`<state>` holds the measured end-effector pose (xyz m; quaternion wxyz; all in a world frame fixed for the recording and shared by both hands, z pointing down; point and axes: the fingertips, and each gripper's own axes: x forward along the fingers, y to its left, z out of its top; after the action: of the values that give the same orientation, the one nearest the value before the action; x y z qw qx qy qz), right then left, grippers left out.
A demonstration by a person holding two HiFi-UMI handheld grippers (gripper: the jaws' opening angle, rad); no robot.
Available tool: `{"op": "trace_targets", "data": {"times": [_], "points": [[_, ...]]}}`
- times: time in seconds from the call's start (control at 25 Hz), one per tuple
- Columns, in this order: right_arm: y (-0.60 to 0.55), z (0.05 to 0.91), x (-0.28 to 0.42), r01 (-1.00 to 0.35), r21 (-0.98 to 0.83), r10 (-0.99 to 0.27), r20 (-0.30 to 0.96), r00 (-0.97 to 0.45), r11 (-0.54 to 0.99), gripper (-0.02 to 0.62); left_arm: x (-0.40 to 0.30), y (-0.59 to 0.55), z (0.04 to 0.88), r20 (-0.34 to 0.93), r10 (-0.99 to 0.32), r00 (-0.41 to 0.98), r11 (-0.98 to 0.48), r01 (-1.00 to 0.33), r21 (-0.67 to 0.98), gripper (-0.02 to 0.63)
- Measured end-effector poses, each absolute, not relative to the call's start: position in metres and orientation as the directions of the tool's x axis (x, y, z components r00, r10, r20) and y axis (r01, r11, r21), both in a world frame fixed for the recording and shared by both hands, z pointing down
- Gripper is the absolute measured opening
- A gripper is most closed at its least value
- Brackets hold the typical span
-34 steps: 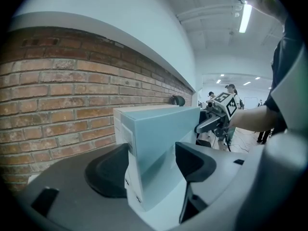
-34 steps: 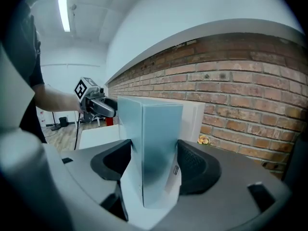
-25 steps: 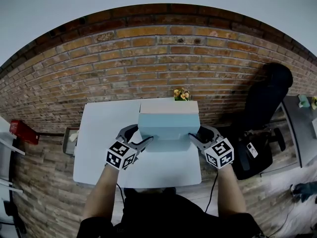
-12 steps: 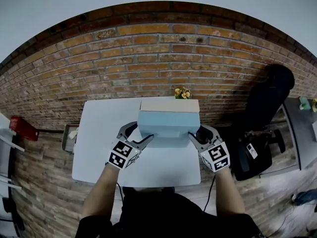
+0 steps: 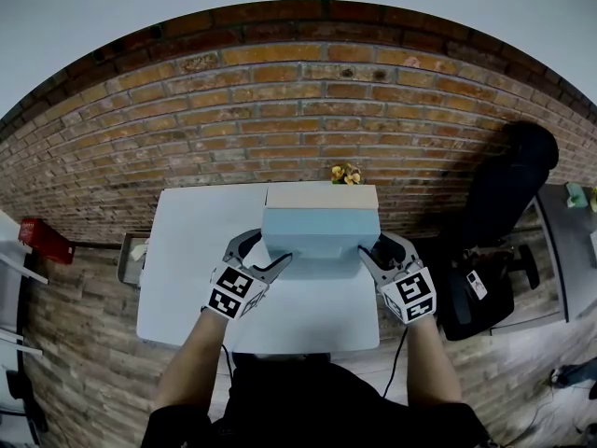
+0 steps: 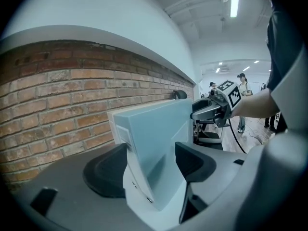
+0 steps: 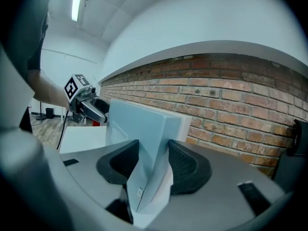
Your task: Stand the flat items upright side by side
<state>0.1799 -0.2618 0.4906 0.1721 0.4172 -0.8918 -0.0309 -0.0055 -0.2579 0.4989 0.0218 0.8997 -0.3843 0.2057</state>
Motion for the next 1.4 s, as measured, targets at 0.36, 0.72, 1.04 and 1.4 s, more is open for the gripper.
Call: {"op": "trace_targets", "data": {"times": [0.36,0.72,1.04,1.4], "points": [[-0.264,0.510,0.187,-0.757,0.073,-0.737,0.307,-0.603,0.649,0.327,-0.007,-0.258,0.504,0.396,-0.682,0.615,-0.708,-0.690,-0.148,0.333],[-0.268,0.510,0.188,-0.658,-0.094,-0.612,0.291,-0.736,0.747,0.445,-0.004,-0.255,0.525,0.491,-0.589,0.642,-0.781,-0.609,-0.140,0.385],[-0.271,0.515,0.171,-0.542,-0.079,-0.488,0.341,-0.803,0.837,0.460,-0.005,-0.267,0.527,0.500,-0.566,0.656,-0.796,-0.593,-0.124,0.388],[-0.275,0.510,0.163,-0.526,-0.034,-0.488,0.324,-0.810,0.850,0.446,0.001,-0.270,0.524,0.497,-0.583,0.643,-0.791,-0.589,-0.167,0.379]]}}
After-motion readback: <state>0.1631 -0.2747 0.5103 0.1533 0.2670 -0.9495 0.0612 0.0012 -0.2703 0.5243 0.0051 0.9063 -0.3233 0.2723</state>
